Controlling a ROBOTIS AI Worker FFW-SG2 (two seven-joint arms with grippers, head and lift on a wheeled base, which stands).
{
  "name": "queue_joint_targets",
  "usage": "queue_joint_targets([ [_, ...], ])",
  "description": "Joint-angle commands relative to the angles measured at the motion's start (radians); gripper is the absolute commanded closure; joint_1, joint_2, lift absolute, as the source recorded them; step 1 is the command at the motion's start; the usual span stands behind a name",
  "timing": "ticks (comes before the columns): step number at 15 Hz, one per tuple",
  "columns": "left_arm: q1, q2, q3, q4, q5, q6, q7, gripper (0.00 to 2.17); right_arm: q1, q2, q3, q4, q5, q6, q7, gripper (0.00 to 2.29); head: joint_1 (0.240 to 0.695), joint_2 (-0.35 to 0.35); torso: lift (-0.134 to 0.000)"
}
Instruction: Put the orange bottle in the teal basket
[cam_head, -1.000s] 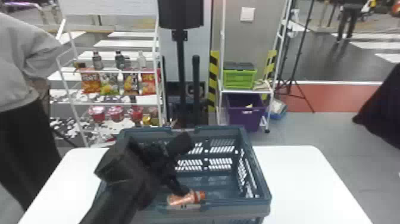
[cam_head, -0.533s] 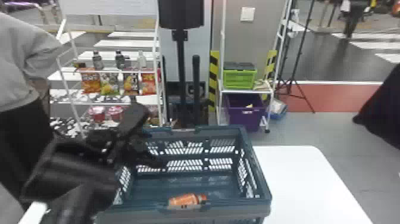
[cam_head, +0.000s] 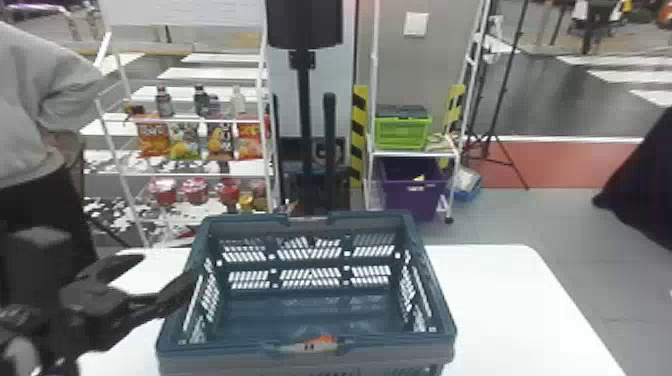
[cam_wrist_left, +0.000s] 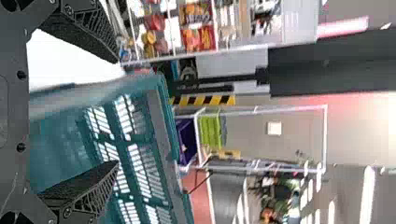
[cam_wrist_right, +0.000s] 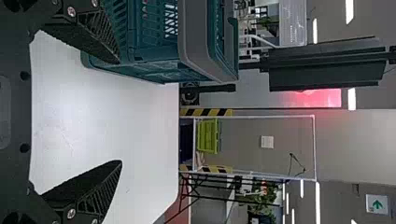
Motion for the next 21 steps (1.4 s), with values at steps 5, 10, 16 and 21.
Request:
queue_joint_targets([
  [5,0.419,-0.003,0.071,-0.019,0.188,-0.597,0.194,0.14,0.003,-0.041,0.019,-0.039,-0.016,-0.003,0.002,0.13,0.499,0.000,0.000],
  [10,0.615,-0.003,-0.063,0.108,0.199,-0.922,0.383,0.14,0.003,-0.069,0.034,-0.052,-0.029,-0.009,0.006,0.12,0.499,0.000,0.000],
  [16,0.707,-0.003,-0.222,0.185,0.167,-1.084,0.558,0.14,0.013,-0.073,0.042,-0.081,-0.030,-0.025,0.016,0.12,0.499,0.000,0.000],
  [21,0.715,-0.003,-0.247,0.191,0.161,-1.069,0.604,0.14,0.016,-0.069,0.047,-0.089,-0.029,-0.028,0.016,0.12,0.499,0.000,0.000],
])
